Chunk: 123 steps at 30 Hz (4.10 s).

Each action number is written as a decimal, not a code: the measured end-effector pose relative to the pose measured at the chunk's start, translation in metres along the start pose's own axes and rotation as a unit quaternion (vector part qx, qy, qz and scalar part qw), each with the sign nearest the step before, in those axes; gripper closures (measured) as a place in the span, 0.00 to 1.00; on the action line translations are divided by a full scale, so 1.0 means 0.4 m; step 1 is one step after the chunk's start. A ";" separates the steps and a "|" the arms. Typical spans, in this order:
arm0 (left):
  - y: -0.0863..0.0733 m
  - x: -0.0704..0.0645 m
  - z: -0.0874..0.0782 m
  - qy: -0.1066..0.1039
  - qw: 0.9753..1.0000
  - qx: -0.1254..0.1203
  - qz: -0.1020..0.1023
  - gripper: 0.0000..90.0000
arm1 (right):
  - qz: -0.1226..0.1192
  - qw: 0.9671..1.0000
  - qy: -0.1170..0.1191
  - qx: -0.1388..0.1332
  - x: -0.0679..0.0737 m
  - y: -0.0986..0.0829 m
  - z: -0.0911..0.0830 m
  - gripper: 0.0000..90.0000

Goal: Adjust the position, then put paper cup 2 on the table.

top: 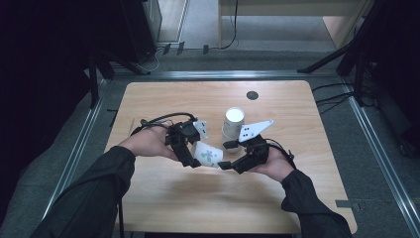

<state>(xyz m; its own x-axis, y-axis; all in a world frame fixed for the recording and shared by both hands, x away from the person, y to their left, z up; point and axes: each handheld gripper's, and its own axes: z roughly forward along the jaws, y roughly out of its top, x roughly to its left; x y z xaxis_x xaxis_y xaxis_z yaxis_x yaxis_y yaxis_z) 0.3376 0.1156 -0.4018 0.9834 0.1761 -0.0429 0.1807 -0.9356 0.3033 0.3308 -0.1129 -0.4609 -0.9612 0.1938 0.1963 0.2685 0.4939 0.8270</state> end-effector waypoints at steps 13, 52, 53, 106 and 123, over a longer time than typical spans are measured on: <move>0.031 -0.008 0.014 0.006 0.999 0.030 0.019 0.24 | -0.005 1.000 0.003 0.009 0.008 0.005 0.040 0.26; 0.032 -0.005 0.032 -0.006 1.000 0.016 0.013 0.25 | -0.018 1.000 0.010 0.019 0.016 0.009 0.058 0.37; 0.032 -0.006 0.032 -0.007 1.000 0.016 0.014 0.25 | -0.019 1.000 0.010 0.019 0.016 0.009 0.058 0.37; -0.114 0.004 0.043 -0.031 0.979 -0.181 -0.092 0.14 | -0.010 1.000 -0.005 -0.024 -0.001 0.007 -0.041 0.39; -0.153 -0.012 0.078 -0.035 0.958 -0.249 -0.137 0.14 | 0.004 1.000 -0.006 -0.026 -0.007 -0.010 -0.052 0.39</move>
<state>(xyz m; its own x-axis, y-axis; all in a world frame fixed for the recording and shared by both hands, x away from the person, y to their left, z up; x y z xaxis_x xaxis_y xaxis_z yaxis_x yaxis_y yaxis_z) 0.3221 0.1626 -0.4499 0.9017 0.3564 -0.2447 0.4205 -0.5915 0.6880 0.3309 -0.1328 -0.4537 -0.9582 0.2081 0.1961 0.2716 0.4472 0.8522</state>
